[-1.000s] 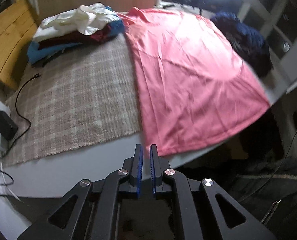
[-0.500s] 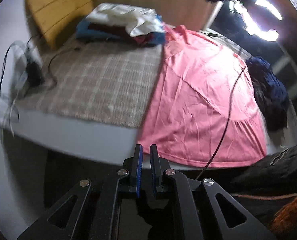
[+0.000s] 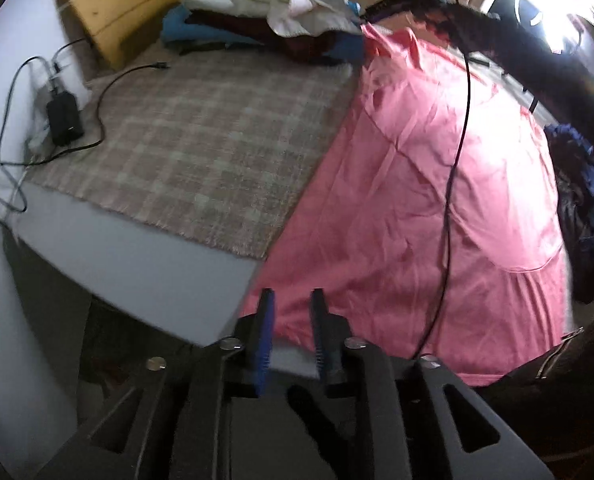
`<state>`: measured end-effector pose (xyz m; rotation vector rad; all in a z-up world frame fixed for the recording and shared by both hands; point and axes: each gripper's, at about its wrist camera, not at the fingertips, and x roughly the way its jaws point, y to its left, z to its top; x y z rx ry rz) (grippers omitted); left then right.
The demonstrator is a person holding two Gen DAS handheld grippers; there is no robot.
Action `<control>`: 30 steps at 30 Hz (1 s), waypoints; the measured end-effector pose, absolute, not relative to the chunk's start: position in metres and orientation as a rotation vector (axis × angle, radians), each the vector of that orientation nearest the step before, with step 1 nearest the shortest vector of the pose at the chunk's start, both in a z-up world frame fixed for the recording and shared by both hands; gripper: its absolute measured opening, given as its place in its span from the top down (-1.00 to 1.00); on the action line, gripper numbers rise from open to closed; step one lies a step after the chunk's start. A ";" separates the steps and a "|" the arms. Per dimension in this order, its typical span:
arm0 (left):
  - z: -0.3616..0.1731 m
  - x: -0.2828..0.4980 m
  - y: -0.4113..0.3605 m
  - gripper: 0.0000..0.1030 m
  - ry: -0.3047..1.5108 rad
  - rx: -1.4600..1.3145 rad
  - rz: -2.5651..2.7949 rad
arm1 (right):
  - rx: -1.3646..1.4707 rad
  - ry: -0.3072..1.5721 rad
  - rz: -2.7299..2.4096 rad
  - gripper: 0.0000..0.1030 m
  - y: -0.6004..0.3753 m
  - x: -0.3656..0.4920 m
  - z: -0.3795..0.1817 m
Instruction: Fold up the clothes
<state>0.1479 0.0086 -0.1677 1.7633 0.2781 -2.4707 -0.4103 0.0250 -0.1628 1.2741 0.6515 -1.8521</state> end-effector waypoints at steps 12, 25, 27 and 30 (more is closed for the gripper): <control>-0.215 0.131 -0.007 0.43 0.137 1.919 -2.333 | 1.301 0.612 -1.764 0.08 0.028 -0.405 -0.173; -0.216 0.128 0.000 0.98 0.067 1.927 -2.430 | 1.266 0.628 -1.770 0.72 0.024 -0.389 -0.176; -0.216 0.129 0.001 0.99 0.061 1.922 -2.452 | 1.237 0.647 -1.788 0.81 0.024 -0.383 -0.173; -0.215 0.130 0.002 0.99 0.053 1.914 -2.483 | 1.199 0.666 -1.824 0.85 0.025 -0.372 -0.166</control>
